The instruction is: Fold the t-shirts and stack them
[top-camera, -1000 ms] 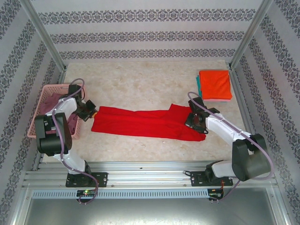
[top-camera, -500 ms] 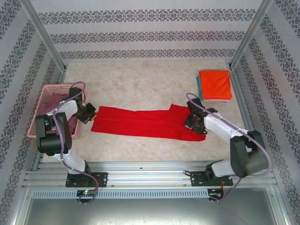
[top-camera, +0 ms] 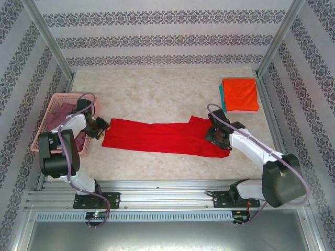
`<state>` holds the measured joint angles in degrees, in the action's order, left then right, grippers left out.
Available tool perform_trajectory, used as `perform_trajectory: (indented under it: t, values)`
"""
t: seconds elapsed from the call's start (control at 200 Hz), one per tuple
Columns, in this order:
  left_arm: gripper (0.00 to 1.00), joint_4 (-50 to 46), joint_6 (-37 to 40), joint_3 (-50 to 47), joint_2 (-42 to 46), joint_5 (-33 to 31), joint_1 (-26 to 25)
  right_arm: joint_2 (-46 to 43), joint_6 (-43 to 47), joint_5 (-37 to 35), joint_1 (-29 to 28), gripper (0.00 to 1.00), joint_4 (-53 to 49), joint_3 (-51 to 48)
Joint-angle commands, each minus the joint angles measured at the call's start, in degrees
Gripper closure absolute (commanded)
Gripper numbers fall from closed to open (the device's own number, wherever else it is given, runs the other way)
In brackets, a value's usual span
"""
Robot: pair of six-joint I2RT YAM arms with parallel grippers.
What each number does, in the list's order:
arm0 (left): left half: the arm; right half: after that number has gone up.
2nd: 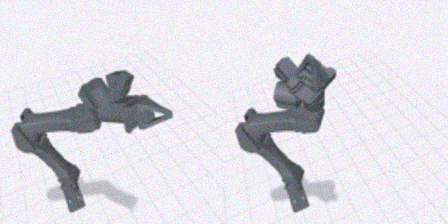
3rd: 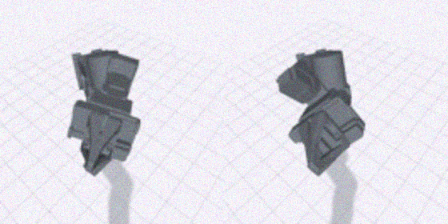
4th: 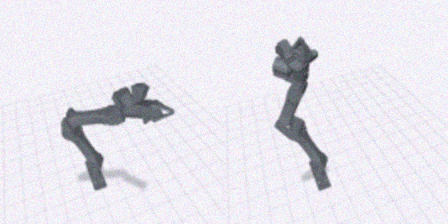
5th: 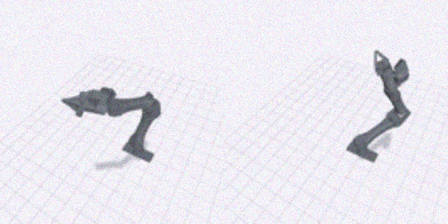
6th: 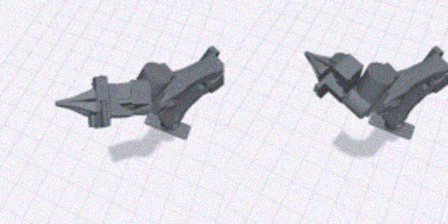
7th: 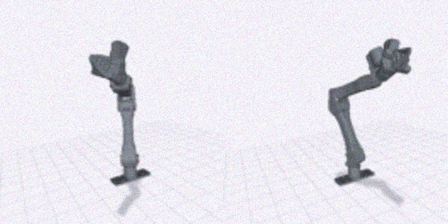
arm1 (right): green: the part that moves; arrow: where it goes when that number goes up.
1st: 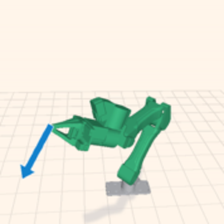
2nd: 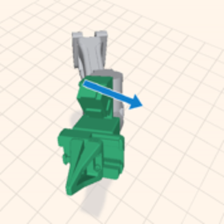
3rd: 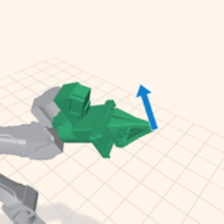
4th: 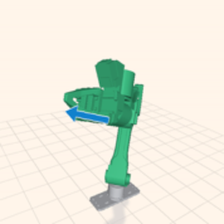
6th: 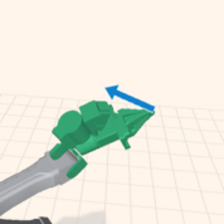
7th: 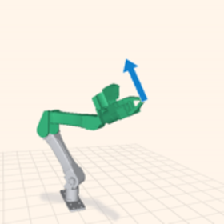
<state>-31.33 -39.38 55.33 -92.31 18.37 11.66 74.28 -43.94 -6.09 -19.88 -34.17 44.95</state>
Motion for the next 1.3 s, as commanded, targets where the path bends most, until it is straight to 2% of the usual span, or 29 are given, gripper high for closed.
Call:
perform_trajectory:
  t: [0.0,0.07,0.305,0.505,0.724,0.944,1.299]
  values:
    - [0.46,-4.74,0.79,2.29,4.33,-3.64,-1.07,-2.66,3.09,-3.92,-0.99,0.43,-0.64,3.33]
    - [0.42,-6.21,0.79,3.98,5.19,-4.18,-1.85,-1.86,4.30,-4.37,-1.42,0.38,-0.80,5.31]
    - [0.39,-6.92,-0.46,6.99,8.20,-4.84,-5.71,5.62,7.11,-5.43,-5.79,0.37,0.65,13.05]
    - [0.39,-2.56,-3.72,8.06,5.08,-4.40,-12.89,16.26,7.24,-5.63,-7.89,0.38,3.32,20.91]
    - [0.39,1.48,-6.63,8.52,-1.63,-2.83,-19.46,29.82,10.22,-8.41,-7.81,0.49,0.20,33.37]
    - [0.39,4.74,-8.76,4.61,-3.49,-1.33,-21.93,39.91,10.37,-7.74,-6.98,0.59,-4.31,42.34]
    - [0.39,6.53,-9.02,-2.19,-4.35,-1.22,-21.94,44.22,8.39,-4.83,-6.06,0.68,-5.01,41.10]
